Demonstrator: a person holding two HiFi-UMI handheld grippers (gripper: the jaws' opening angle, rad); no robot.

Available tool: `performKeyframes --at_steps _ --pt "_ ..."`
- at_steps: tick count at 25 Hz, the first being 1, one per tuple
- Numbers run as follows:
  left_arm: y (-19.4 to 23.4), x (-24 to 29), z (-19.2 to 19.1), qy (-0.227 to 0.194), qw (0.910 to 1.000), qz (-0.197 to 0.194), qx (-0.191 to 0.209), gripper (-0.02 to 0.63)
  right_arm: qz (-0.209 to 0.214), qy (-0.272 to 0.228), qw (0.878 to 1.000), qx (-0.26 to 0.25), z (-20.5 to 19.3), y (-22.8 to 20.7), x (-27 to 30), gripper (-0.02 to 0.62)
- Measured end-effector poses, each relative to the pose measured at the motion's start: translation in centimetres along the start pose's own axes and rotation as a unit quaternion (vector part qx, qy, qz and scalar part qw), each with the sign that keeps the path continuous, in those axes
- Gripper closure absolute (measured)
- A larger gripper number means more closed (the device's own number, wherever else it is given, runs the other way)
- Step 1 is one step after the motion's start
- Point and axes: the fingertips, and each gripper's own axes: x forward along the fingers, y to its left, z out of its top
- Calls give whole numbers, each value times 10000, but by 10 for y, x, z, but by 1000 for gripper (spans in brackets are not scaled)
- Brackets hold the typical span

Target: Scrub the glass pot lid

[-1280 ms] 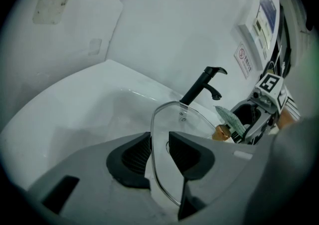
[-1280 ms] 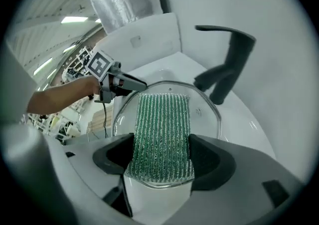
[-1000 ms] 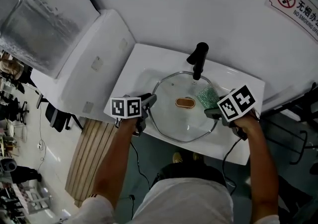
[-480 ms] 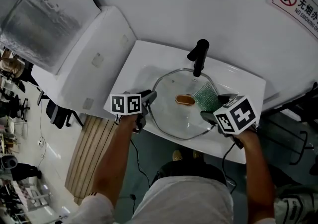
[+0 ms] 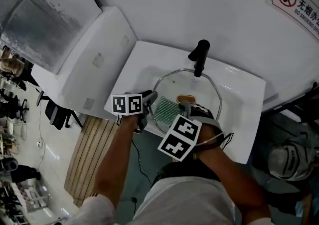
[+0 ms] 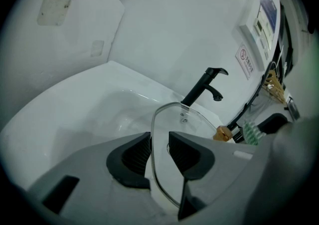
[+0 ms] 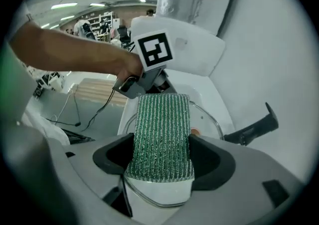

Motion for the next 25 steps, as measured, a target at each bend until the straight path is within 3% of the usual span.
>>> performKeyframes --at_steps 3,7,17,25 --pt "0 -1 0 -5 10000 3 -5 481 -153 250 9989 -360 -5 6 17 256" --pt "0 0 1 -8 10000 0 18 482 -281 317 9982 -415 -18 5 26 256" --pt "1 -1 0 5 10000 5 38 482 -289 -562 9971 421 -66 -24 -8 256" --pt "0 0 0 20 10000 30 40 482 -183 -924 9893 1117 -121 -49 -15 256"
